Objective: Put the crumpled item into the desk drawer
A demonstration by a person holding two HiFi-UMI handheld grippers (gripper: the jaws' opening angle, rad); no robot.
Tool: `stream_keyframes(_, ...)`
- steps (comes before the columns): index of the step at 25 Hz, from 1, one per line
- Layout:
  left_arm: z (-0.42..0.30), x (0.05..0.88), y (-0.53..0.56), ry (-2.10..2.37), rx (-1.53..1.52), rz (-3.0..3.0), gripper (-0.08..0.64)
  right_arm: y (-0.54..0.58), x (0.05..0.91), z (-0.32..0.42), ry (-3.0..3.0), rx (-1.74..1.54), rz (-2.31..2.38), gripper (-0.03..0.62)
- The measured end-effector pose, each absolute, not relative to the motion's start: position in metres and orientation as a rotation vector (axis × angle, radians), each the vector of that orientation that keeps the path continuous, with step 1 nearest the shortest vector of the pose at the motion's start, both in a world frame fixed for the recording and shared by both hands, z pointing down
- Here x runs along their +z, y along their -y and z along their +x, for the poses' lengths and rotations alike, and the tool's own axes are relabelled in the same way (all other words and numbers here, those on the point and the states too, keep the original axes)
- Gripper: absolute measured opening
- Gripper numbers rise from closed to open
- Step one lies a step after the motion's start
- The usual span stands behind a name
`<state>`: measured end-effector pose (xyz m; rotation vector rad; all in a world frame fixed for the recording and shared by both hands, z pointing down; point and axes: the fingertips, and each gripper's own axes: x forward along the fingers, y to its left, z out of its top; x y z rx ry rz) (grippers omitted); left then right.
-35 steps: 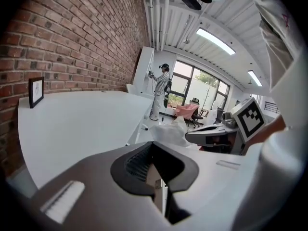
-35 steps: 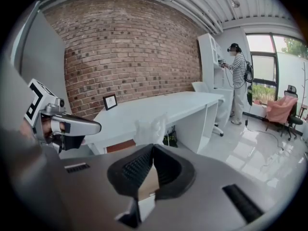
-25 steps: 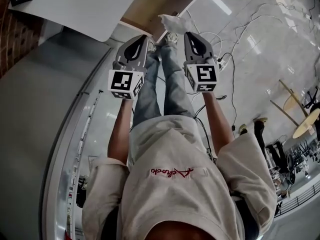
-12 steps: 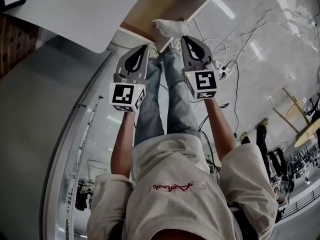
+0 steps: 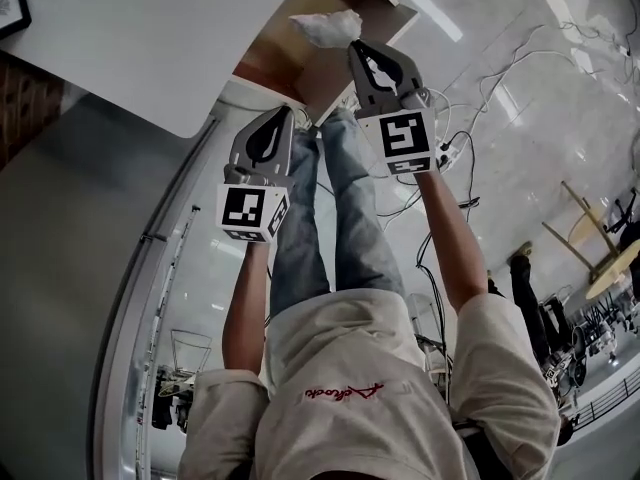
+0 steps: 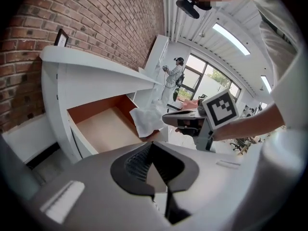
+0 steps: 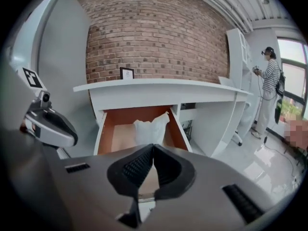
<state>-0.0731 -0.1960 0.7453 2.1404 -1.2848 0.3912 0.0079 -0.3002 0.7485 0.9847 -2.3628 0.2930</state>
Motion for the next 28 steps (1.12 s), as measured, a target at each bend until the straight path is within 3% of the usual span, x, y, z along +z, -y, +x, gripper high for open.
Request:
stream_keyframes(16,-0.074,0.742,0.200,1.295,0.349,2.121,0.009,0.355,0.810,-0.040,2.024,-0.550,0.176,0.014)
stream_keyframes(28,-0.065,0.739,0.200,1.287,0.310,2.107,0.009,0.342,0.870,-0.038,1.902,-0.508,0.003,0.014)
